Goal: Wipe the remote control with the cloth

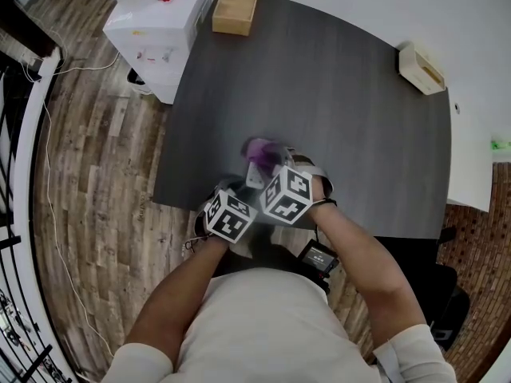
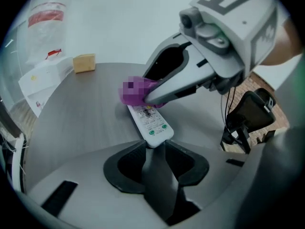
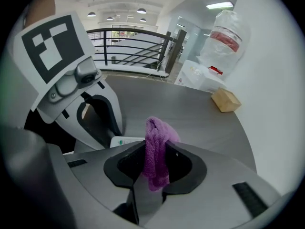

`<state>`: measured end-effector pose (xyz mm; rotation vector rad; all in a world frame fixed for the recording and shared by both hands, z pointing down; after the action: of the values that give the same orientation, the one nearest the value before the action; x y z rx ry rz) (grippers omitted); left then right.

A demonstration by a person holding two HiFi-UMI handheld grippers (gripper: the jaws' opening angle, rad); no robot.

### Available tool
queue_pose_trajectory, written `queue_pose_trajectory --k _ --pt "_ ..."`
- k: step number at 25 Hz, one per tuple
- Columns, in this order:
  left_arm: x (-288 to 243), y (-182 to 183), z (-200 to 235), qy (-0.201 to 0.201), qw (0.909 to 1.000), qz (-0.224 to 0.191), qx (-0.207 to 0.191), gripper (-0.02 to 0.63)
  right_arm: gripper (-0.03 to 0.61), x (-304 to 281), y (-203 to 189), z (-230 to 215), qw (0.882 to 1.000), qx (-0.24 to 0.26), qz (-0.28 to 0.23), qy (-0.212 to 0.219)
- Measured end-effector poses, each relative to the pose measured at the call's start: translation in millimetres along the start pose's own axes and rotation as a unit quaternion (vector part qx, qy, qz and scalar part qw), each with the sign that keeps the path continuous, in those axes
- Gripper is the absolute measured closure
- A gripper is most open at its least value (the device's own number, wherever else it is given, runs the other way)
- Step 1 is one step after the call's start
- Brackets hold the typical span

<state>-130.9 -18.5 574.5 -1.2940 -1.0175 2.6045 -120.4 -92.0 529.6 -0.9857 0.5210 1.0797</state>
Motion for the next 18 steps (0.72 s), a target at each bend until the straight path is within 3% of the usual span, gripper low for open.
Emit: queue_pose_trajectory --k 5,13,15,18 --pt "-1 0 -1 0.003 1.0 0.002 0.008 0.483 0.462 11 -2 15 1.0 -0.014 -0.007 0.003" --pt "-1 0 0 0.017 0.9995 -0.005 0.026 0.482 0.463 26 -3 31 0.996 -0.083 -0.02 0.0" --pt "-1 -2 -1 0.018 0.9994 -0.004 0.029 0.482 0.463 29 -6 34 0.991 -0.134 -0.016 0.016" --pt "-1 0 0 0.022 0.9992 -0.005 0.032 0.483 0.463 33 -10 33 0.969 -0.239 -0.006 0.059"
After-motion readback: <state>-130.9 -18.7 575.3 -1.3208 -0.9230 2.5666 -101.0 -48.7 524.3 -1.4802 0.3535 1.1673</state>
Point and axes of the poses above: the fingertips, and each gripper's own axes: x backward along the fingers, z to its left, y out of its top, the point moved 3 cm from there along x, backward along the fingers, and after that the axes turned 15 degrees about -y, right-handed, at the moved point
